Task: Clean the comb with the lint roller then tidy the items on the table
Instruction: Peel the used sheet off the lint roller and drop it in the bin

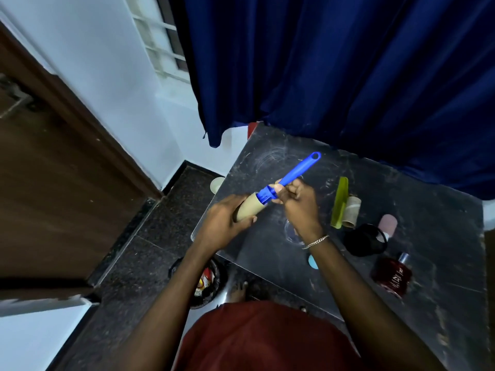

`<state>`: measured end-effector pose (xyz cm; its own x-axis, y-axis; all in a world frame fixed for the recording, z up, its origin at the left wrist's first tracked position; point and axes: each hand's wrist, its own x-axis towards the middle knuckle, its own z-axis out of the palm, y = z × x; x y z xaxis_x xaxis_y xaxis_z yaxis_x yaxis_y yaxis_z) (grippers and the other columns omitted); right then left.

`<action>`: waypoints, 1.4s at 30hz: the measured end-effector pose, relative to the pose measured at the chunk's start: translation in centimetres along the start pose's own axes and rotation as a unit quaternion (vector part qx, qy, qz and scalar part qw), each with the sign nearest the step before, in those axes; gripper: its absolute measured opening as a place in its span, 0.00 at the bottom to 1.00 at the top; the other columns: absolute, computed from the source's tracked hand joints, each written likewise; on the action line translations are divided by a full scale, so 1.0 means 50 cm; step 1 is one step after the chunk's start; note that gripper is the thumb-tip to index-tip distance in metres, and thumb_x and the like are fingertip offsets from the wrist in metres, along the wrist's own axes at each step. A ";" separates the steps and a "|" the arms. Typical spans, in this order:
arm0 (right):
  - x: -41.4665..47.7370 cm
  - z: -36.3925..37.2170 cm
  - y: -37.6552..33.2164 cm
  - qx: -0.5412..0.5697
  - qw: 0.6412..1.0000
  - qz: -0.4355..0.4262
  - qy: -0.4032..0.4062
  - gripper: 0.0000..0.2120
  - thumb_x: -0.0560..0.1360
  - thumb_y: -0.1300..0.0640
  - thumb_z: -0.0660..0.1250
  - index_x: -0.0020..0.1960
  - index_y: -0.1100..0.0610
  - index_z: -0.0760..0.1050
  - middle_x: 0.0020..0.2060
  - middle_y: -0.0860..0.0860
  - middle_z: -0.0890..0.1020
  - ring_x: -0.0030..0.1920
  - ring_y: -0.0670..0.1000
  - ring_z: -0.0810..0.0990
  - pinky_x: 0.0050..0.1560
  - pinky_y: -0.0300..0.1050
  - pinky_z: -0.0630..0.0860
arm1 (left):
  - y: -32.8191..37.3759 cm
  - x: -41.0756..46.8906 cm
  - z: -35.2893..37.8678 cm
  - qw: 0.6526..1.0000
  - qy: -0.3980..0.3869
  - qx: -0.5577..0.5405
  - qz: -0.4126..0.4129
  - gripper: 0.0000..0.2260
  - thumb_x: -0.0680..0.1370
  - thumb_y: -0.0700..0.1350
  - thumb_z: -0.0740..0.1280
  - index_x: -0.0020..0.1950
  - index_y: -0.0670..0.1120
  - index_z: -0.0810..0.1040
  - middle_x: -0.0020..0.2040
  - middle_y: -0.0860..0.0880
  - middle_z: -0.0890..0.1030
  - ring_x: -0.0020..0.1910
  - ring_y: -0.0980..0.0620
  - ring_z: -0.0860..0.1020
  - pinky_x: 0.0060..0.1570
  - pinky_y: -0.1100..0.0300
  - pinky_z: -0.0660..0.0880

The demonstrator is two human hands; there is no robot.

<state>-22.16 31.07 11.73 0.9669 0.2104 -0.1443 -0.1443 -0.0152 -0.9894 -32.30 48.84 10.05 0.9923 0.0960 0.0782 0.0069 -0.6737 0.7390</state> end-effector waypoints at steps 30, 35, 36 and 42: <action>0.050 0.374 0.134 -0.075 0.959 0.132 -0.240 0.02 0.79 0.63 0.65 0.49 0.60 0.77 0.42 0.53 0.85 0.45 0.49 0.85 0.44 0.44 0.82 | -0.298 -0.337 -0.101 0.941 0.107 -0.026 -0.319 0.22 0.71 0.56 0.72 0.63 0.53 0.77 0.53 0.53 0.83 0.51 0.51 0.81 0.49 0.52 0.78; 0.042 0.455 0.204 -0.103 0.945 0.143 -0.274 0.05 0.79 0.63 0.65 0.53 0.64 0.76 0.43 0.54 0.84 0.45 0.48 0.85 0.42 0.42 0.82 | -0.355 -0.376 -0.075 0.932 0.110 -0.035 -0.344 0.24 0.69 0.51 0.72 0.65 0.50 0.78 0.57 0.53 0.83 0.52 0.52 0.80 0.48 0.61 0.73; 0.042 0.470 0.219 -0.112 0.943 0.145 -0.279 0.06 0.79 0.64 0.65 0.53 0.66 0.75 0.44 0.55 0.84 0.45 0.48 0.84 0.42 0.43 0.83 | -0.366 -0.381 -0.070 0.929 0.112 -0.038 -0.350 0.24 0.70 0.49 0.74 0.66 0.50 0.78 0.58 0.55 0.82 0.52 0.55 0.79 0.48 0.67 0.70; 0.043 0.546 0.304 -0.153 0.930 0.152 -0.299 0.10 0.79 0.63 0.65 0.54 0.70 0.75 0.47 0.61 0.83 0.47 0.52 0.84 0.44 0.44 0.84 | -0.456 -0.414 -0.027 0.911 0.109 -0.060 -0.393 0.26 0.70 0.47 0.75 0.68 0.50 0.76 0.61 0.50 0.82 0.54 0.49 0.81 0.49 0.60 0.72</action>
<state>-28.00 57.98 -3.17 0.5880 0.6555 -0.4739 -0.2367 -0.4208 -0.8758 -53.15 63.22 -7.51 0.6393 0.6658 -0.3847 0.6777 -0.2515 0.6910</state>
